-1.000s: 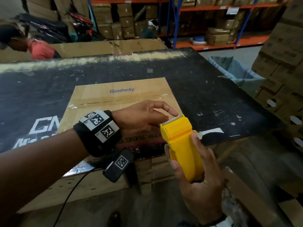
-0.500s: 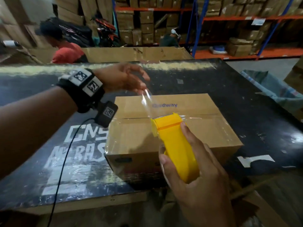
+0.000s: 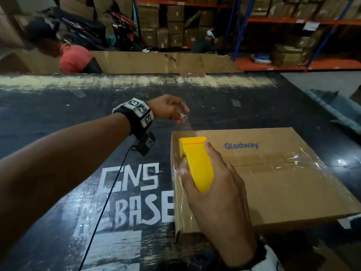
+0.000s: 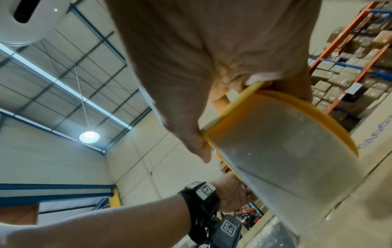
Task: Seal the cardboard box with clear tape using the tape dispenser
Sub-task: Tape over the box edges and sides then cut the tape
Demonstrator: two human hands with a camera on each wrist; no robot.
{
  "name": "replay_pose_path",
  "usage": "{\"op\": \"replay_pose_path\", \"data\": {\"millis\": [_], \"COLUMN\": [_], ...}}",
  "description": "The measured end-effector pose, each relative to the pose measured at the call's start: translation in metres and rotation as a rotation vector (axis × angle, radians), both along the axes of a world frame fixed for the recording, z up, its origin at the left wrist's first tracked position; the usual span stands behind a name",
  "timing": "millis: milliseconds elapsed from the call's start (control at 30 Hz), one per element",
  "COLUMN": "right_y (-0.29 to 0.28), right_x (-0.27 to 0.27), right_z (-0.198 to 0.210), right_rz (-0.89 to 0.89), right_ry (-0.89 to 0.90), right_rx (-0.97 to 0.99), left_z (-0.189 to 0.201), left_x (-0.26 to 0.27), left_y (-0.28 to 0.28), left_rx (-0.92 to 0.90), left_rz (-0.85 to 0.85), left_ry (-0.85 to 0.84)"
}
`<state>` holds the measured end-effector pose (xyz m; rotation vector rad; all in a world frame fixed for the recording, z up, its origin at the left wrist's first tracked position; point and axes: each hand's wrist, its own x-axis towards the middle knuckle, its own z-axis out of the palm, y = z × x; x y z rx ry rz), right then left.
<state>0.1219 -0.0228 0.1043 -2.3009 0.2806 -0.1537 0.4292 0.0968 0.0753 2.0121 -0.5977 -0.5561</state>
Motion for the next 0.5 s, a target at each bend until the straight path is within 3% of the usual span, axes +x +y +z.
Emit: {"op": "replay_pose_path", "data": {"millis": [300,500], "right_y": [0.014,0.017], "right_x": [0.034,0.045], "right_z": [-0.009,-0.012], "right_rz": [-0.052,-0.048], "right_ry": [0.088,0.111], "right_rx": [-0.049,-0.099], "left_z": [-0.047,-0.074], "left_x": [0.036,0.049], "left_y": [-0.002,0.002], "left_rx": [0.001,0.021], "left_rz": [-0.080,-0.119], "left_ry": [-0.033,0.035]}}
